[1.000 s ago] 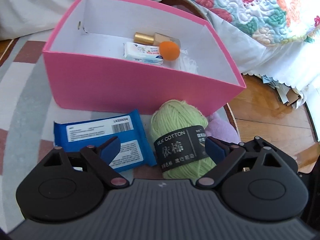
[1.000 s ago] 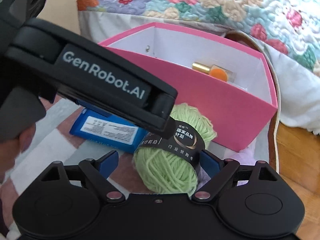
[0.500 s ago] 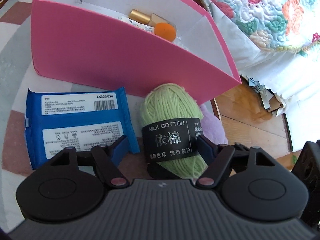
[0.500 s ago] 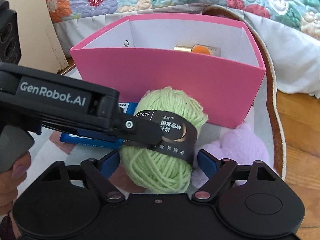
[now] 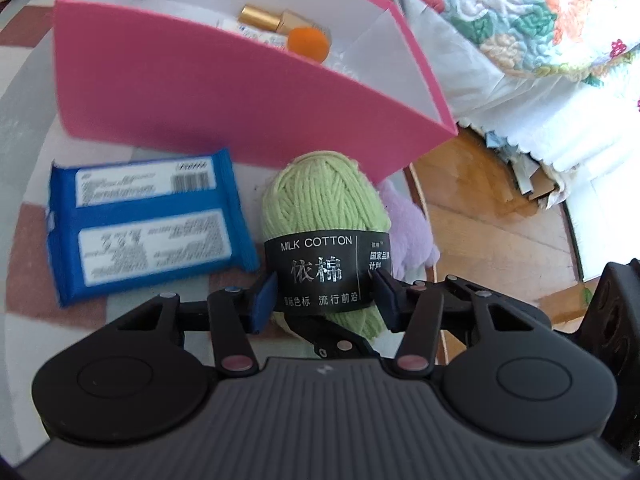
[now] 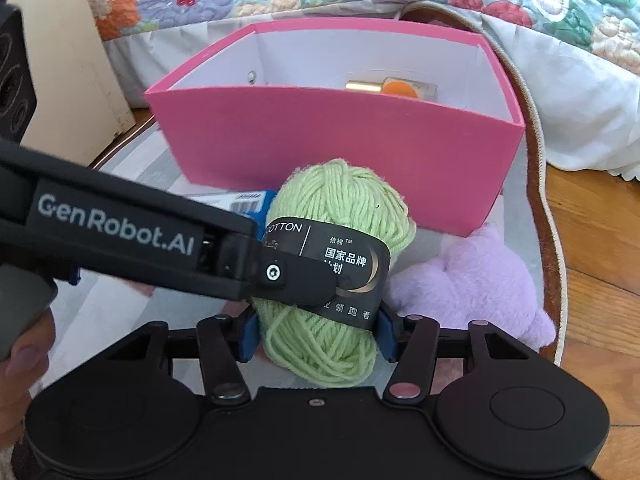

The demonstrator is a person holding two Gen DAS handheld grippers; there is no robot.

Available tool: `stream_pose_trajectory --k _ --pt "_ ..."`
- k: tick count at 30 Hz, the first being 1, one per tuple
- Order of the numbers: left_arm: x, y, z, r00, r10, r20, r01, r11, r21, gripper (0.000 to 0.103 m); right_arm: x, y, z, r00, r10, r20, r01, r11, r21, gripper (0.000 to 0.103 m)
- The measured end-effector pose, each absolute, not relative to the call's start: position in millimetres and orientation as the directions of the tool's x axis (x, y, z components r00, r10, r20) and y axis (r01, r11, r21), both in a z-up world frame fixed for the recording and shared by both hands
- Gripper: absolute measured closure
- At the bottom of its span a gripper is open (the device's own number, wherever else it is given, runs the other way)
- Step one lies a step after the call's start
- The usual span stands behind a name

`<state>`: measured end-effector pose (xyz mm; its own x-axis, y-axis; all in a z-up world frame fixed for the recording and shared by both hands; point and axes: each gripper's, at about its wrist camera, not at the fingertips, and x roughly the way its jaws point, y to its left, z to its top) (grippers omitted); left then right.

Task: Organize objects
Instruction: 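Lower the left tool and close it on the green yarn ball, then carry the yarn ball with the left tool into the pink box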

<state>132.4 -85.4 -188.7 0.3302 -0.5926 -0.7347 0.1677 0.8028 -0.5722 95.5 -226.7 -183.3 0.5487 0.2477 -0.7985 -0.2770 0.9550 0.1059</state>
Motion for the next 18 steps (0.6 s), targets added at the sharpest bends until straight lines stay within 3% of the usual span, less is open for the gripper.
stream_pose_trajectory --k 9,18 --pt "103 -75 -172 0.239 -0.540 -0.807 0.112 0.841 -0.530 0.055 80 -210 -170 0.416 0.257 -0.873 -0.310 0.942 0.130 0.043" --pt "71 -61 -137 0.212 -0.545 -0.811 0.099 0.838 -0.537 0.056 60 -205 -140 0.306 0.304 -0.902 -0.312 0.927 0.207 0.043"
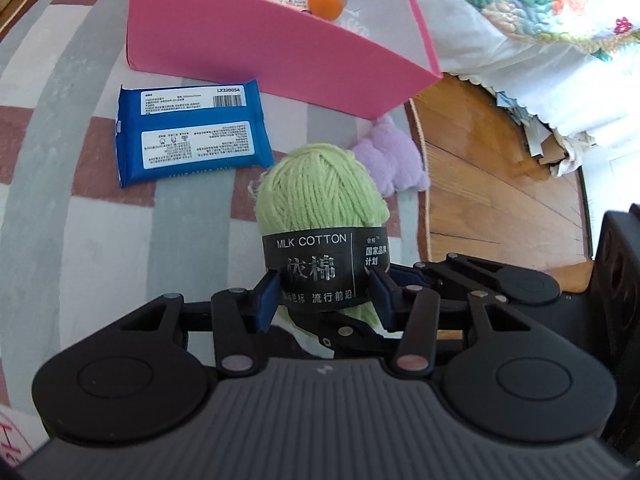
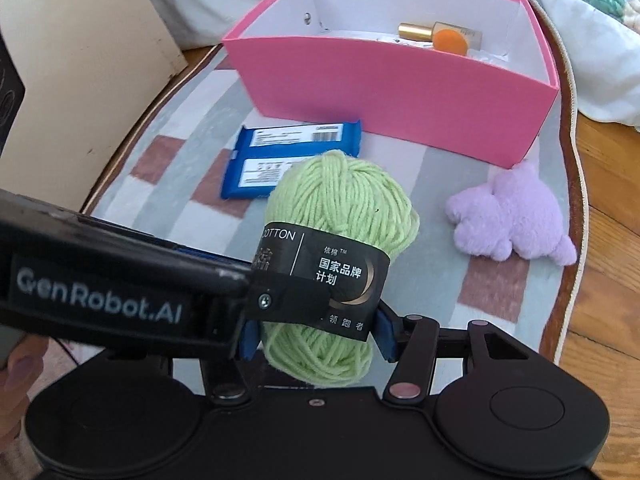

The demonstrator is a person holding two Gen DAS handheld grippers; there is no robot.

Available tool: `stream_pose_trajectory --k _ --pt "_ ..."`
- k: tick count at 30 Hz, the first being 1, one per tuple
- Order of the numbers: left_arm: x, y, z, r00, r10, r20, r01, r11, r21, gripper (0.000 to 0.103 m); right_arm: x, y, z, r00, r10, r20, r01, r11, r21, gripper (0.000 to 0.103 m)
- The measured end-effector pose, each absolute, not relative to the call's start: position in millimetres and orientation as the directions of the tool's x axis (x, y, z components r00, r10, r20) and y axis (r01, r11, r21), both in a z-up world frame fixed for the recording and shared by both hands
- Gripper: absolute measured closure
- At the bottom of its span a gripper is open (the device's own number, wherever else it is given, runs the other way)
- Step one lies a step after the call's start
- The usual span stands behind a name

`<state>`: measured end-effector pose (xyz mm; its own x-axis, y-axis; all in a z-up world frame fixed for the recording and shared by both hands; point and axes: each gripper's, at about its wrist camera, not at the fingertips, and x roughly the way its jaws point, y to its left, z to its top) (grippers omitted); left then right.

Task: Organize objects
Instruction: 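Carry the yarn ball with the left tool into the pink box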

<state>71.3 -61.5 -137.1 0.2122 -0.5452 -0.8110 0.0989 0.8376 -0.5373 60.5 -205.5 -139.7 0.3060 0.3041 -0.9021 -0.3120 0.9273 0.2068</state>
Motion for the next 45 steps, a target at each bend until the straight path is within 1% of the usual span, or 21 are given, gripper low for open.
stream_pose_trajectory --k 9,19,28,40,45 --pt "49 -48 -83 0.260 -0.565 -0.783 0.130 0.824 -0.551 0.056 43 -196 -86 0.302 0.302 -0.904 -0.384 0.907 0.175 0.043" --pt "37 -31 -17 0.347 -0.548 -0.761 0.167 0.835 -0.525 0.056 33 -179 -26 0.367 0.311 -0.877 -0.436 0.890 0.133 0.042" --pt "40 -22 20 0.413 -0.537 -0.735 0.189 0.840 -0.508 0.056 36 -167 11 0.433 0.326 -0.840 -0.472 0.876 0.096 0.042" --pt "80 -15 59 0.471 -0.539 -0.698 0.226 0.839 -0.496 0.055 71 -160 51 0.506 0.324 -0.799 -0.502 0.864 0.033 0.042" --pt "112 -10 77 0.520 -0.524 -0.675 0.244 0.848 -0.471 0.054 100 -159 69 0.553 0.343 -0.759 -0.513 0.858 0.015 0.042"
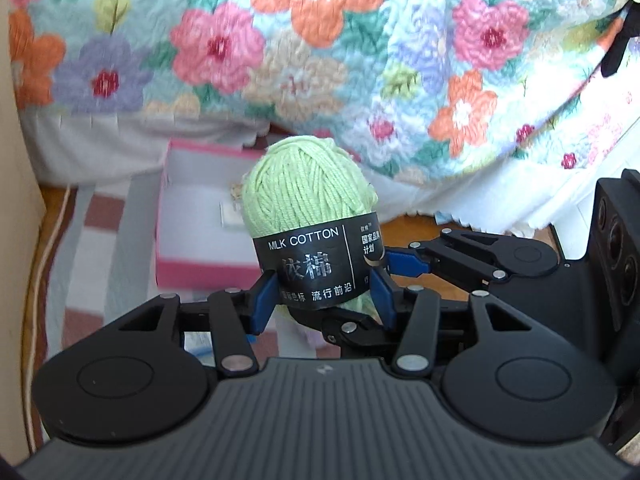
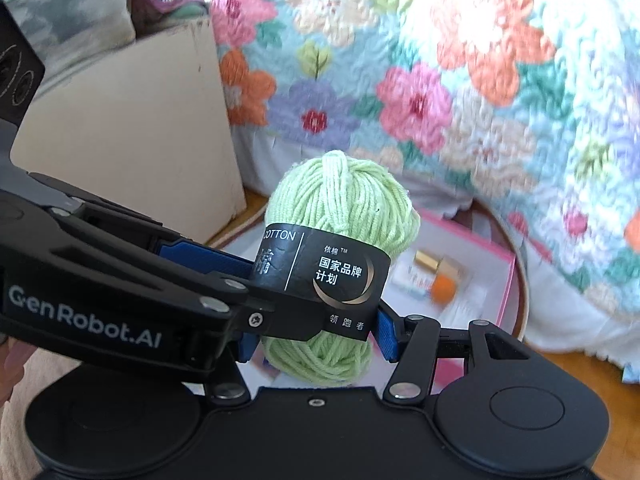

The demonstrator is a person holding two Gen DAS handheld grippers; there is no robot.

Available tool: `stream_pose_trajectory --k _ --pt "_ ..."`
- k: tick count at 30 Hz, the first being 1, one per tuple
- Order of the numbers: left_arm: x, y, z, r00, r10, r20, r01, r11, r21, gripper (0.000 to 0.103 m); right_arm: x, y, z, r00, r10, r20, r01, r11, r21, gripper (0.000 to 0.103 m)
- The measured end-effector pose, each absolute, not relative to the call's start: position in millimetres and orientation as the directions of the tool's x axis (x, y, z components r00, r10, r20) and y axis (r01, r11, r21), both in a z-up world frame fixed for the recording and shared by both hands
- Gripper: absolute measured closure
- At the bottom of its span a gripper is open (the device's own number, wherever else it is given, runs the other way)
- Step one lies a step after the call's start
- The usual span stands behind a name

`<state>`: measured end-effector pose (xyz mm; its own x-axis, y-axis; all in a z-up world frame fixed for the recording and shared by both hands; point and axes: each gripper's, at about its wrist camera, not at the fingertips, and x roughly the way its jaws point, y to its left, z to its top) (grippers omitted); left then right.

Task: Organize objects
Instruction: 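Carry the yarn ball with the left tool into the pink box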

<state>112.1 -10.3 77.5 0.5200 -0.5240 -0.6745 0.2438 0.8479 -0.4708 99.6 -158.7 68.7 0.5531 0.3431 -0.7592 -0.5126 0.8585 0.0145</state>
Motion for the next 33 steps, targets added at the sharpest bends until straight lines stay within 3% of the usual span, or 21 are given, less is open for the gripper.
stream_pose_trajectory --k 8,18,28,33 --pt "191 -2 52 0.564 -0.471 -0.678 0.167 0.869 -0.465 0.053 172 -155 48 0.578 0.414 -0.703 -0.484 0.868 0.114 0.042" --pt "285 -13 -41 0.500 -0.419 -0.758 0.120 0.900 -0.418 0.053 264 -166 -46 0.532 0.440 -0.724 -0.353 0.892 0.283 0.042" --pt "326 -22 -111 0.467 -0.371 -0.802 0.078 0.921 -0.381 0.053 315 -169 -123 0.482 0.474 -0.736 -0.290 0.880 0.376 0.042" --pt "334 -29 -122 0.425 -0.327 -0.844 0.107 0.944 -0.312 0.056 324 -164 -143 0.424 0.502 -0.754 -0.352 0.858 0.373 0.040"
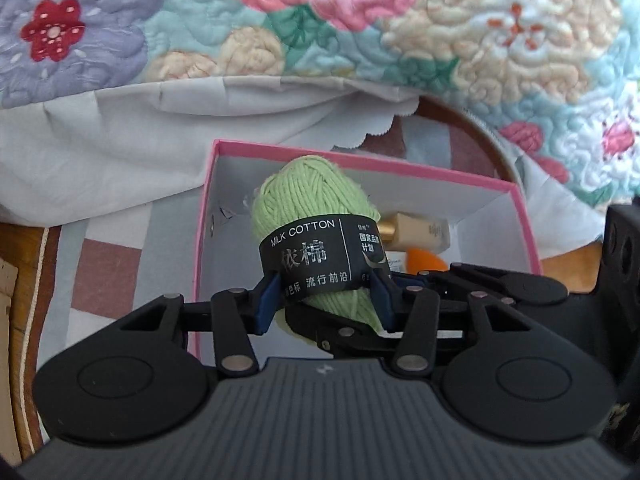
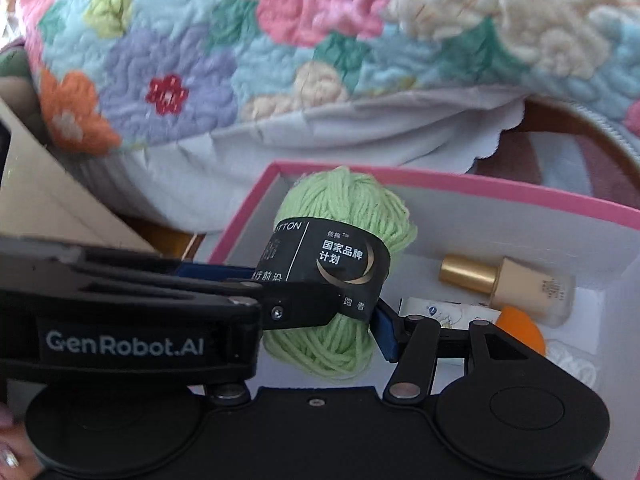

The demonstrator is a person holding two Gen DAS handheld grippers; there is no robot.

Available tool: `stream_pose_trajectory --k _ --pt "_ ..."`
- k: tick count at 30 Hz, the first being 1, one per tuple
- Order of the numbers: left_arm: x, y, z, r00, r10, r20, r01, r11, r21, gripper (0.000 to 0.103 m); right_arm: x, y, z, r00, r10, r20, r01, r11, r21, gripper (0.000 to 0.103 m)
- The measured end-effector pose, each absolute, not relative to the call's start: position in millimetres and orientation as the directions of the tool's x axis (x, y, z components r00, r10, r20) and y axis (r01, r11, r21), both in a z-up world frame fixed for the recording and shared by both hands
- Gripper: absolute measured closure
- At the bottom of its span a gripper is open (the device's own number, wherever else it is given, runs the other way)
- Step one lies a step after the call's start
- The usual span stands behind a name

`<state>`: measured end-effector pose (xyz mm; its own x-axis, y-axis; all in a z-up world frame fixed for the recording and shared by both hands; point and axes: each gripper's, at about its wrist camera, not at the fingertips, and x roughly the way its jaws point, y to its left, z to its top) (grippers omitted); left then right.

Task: Organize objects
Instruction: 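Carry the yarn ball with the left tool into the pink box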

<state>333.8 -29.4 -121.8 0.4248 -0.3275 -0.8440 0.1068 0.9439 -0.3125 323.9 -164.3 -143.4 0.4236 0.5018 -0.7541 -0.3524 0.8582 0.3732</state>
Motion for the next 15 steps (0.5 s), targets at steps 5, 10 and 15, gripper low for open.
stream_pose_trajectory --k 5,10,15 --pt "345 -26 -137 0.395 -0.336 -0.855 0.094 0.941 -0.327 0.058 336 -166 -156 0.375 0.500 -0.781 -0.352 0.856 0.379 0.038" --pt "346 -28 -141 0.409 -0.276 -0.870 0.089 0.961 -0.263 0.065 347 -158 -165 0.311 0.476 -0.823 -0.342 0.864 0.370 0.036" --pt "345 -37 -141 0.428 -0.216 -0.878 0.111 0.976 -0.186 0.077 337 -160 -156 0.350 0.482 -0.803 -0.377 0.857 0.351 0.037"
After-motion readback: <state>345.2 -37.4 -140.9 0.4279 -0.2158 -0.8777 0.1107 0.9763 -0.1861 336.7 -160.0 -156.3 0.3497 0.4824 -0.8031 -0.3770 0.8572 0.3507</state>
